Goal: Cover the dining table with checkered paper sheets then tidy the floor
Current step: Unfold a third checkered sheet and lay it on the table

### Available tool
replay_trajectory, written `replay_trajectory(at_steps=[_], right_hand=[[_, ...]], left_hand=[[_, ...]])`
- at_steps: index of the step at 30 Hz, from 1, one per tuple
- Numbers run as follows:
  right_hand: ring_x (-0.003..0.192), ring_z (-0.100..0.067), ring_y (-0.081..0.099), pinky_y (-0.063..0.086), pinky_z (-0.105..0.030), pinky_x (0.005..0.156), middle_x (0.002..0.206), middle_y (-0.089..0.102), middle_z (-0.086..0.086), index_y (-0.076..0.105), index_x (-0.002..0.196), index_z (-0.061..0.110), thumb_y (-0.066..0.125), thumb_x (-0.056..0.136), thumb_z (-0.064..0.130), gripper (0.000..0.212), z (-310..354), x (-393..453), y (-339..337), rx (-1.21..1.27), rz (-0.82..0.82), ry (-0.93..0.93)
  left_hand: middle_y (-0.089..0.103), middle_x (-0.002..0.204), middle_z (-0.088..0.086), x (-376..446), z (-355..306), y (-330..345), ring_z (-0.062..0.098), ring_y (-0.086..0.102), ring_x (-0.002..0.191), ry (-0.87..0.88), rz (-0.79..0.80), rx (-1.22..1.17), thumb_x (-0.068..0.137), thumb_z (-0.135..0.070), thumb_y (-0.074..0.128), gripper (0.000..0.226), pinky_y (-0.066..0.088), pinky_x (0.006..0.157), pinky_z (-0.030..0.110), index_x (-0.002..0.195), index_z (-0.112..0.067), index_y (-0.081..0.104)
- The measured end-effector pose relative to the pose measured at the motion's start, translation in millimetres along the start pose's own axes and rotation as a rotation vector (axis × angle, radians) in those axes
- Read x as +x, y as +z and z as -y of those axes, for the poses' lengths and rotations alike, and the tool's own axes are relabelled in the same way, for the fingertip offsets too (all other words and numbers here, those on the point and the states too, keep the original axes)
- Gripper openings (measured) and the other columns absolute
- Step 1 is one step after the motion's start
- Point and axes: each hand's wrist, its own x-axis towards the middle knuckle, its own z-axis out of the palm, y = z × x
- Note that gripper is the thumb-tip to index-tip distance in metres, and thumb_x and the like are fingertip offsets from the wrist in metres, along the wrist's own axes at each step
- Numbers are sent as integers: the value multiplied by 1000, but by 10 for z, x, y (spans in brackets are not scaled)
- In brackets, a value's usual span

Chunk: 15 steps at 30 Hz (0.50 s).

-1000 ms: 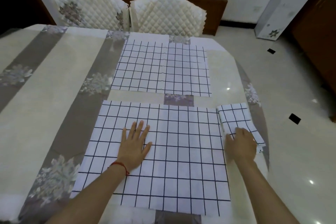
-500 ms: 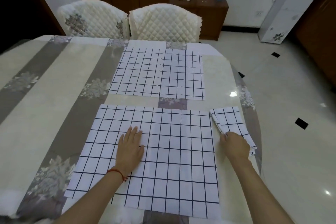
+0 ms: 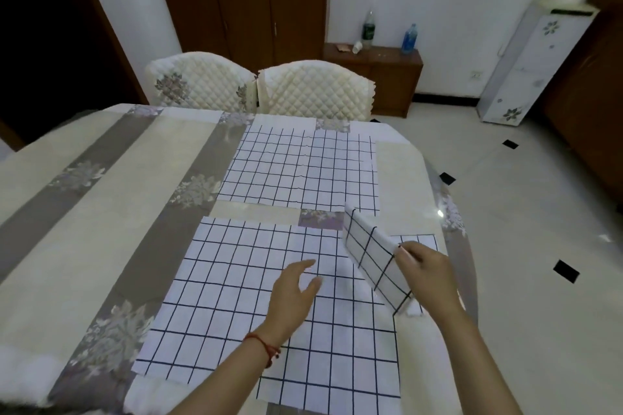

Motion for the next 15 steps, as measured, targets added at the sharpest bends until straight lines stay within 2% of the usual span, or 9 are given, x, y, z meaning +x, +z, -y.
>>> replay_trajectory(at_steps=[2, 4, 7, 8, 9, 12, 13, 15], right_hand=[[46, 1, 43, 29, -7, 43, 49, 53, 13, 62, 60, 15, 57, 85, 9, 26, 229, -73, -55, 221, 48, 4], [53, -2, 49, 38, -11, 51, 55, 57, 10, 63, 60, 11, 58, 85, 6, 26, 411, -142, -90, 430, 100, 8], [66, -16, 57, 44, -28, 63, 63, 63, 2, 69, 65, 13, 57, 85, 7, 24, 587, -218, -83, 644, 175, 75], [67, -18, 58, 44, -30, 64, 64, 64, 0, 70, 65, 13, 56, 85, 8, 25, 631, -236, -63, 675, 202, 95], [66, -18, 59, 44, -30, 64, 64, 65, 0, 70, 65, 14, 56, 86, 9, 26, 666, -249, -34, 690, 224, 112], [63, -17, 58, 44, -25, 56, 63, 65, 0, 69, 64, 15, 58, 86, 13, 25, 771, -273, 123, 660, 244, 194], [64, -16, 58, 43, -22, 56, 64, 65, 2, 69, 65, 16, 59, 86, 13, 23, 794, -281, 209, 622, 225, 212], [71, -6, 59, 42, -16, 60, 76, 66, 10, 69, 81, 19, 59, 87, 12, 14, 873, -333, 406, 434, 161, 165]], left_hand=[[49, 123, -8, 28, -185, -57, 9, 47, 114, -143, 21, -202, 87, -29, 60, 48, 38, 94, 22, 132, -19, 45], [54, 116, 0, 35, -343, -165, 14, 52, 106, -308, 20, -461, 86, -28, 61, 45, 45, 85, 28, 128, -17, 48], [62, 77, 3, -58, -456, -398, 18, 61, 73, -448, 96, -939, 87, -28, 59, 18, 53, 70, 30, 94, -13, 66], [63, 68, 4, -106, -469, -476, 17, 62, 65, -438, 116, -1063, 87, -27, 57, 19, 56, 67, 31, 85, -12, 68], [66, 67, 5, -142, -472, -550, 18, 63, 63, -413, 118, -1138, 88, -25, 55, 21, 57, 64, 32, 84, -10, 68], [72, 76, 7, -275, -516, -806, 16, 67, 67, -308, 1, -1110, 88, -16, 54, 15, 57, 57, 28, 88, -6, 67], [72, 73, 4, -325, -530, -902, 14, 67, 63, -272, -60, -1064, 87, -14, 57, 13, 55, 54, 25, 84, -7, 67], [69, 63, -2, -438, -558, -1097, 9, 63, 56, -196, -169, -926, 86, -14, 60, 15, 51, 50, 19, 73, -13, 69]])
